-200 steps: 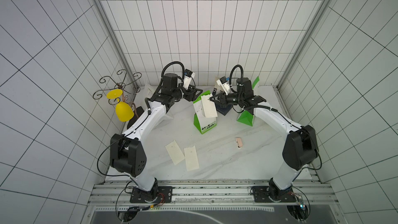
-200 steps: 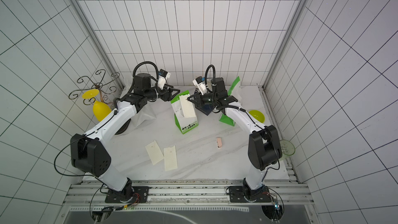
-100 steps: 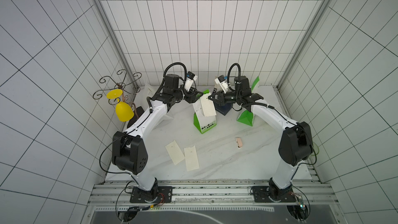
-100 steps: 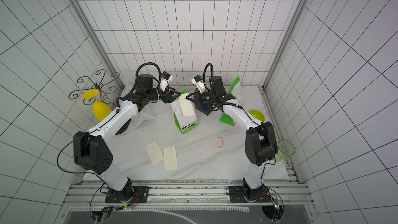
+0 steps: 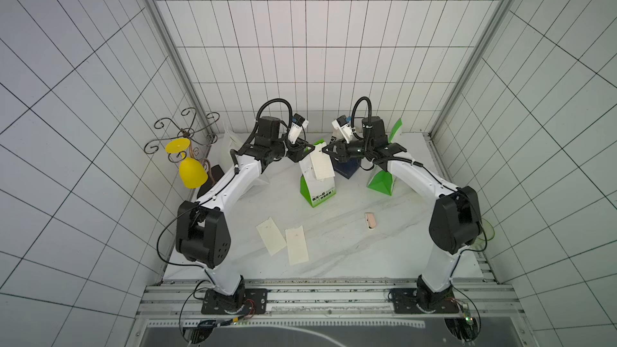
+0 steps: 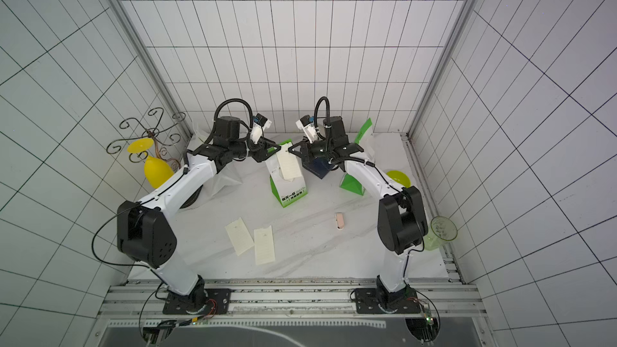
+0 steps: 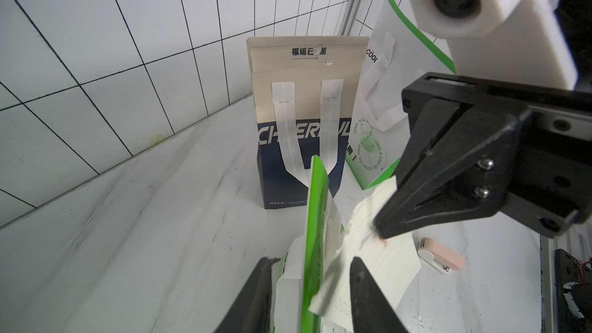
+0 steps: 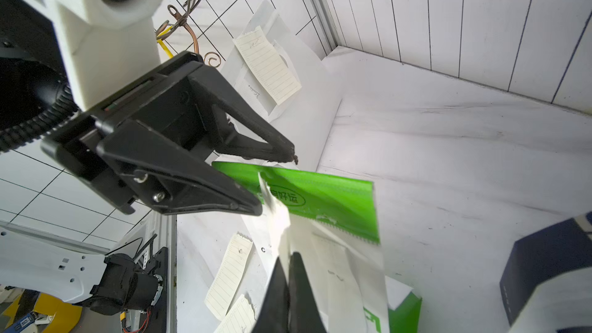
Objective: Staple the receipts to the bags
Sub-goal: Hold the receipt from the takeout bag.
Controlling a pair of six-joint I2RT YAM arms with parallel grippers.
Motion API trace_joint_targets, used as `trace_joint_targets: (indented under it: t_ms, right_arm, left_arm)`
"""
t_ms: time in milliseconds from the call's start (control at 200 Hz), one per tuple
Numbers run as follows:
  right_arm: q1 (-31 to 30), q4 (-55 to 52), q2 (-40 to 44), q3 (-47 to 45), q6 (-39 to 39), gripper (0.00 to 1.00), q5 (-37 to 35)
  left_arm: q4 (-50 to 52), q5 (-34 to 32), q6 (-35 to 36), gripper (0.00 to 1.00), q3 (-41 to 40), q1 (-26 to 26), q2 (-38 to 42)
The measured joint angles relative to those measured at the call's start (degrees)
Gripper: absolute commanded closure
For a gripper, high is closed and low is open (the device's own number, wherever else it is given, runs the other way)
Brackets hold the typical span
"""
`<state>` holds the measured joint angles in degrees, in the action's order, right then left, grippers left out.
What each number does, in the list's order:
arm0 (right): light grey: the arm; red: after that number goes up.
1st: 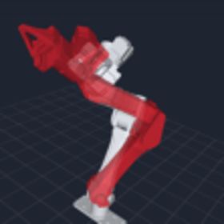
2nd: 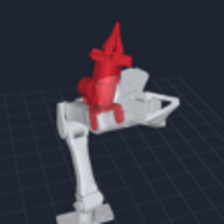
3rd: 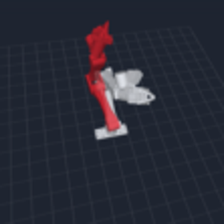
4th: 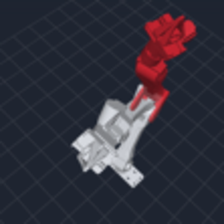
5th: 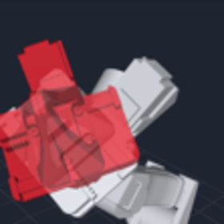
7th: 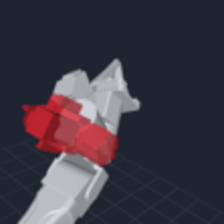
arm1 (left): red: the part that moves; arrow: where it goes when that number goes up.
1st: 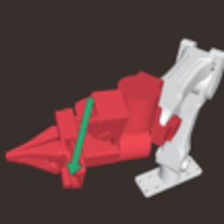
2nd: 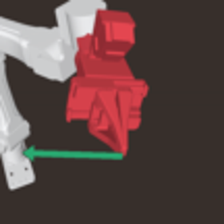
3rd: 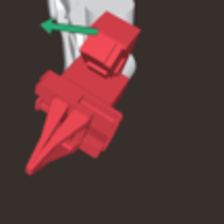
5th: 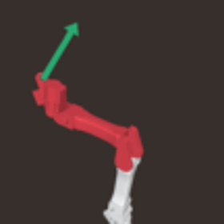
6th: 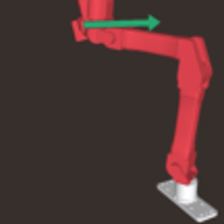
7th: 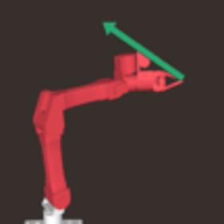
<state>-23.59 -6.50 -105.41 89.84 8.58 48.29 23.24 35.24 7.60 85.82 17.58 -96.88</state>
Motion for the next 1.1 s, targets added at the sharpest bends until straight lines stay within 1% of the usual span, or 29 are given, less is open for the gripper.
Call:
trace_joint_targets:
  t_ms: [115,295,505,670,974,1099]
  right_arm:
    - [0.00,-0.24,-0.63,0.11,-0.11,1.00,0.00]
    - [0.00,-0.59,-1.16,1.36,-0.11,1.00,-0.15]
    - [0.00,-0.57,-1.22,2.93,-0.13,1.00,-0.33]
    - [0.00,-0.66,-1.42,3.43,-0.55,1.00,-1.01]
    - [0.22,-2.45,-2.27,3.65,-1.84,1.00,-2.03]
    - [0.35,-2.75,-2.34,3.65,-2.05,1.00,-2.36]
  left_arm:
    - [0.35,0.00,0.35,0.65,0.09,0.02,-0.17]
    - [1.05,-0.02,0.85,0.66,0.46,0.46,-0.61]
    - [1.46,-0.13,1.53,0.73,1.33,1.18,-0.70]
    - [1.88,-0.50,1.95,0.74,1.49,1.40,-0.70]
    - [2.75,-1.18,2.51,0.75,1.92,1.49,-0.70]
    - [3.19,-1.40,2.71,0.77,1.99,1.62,-0.70]
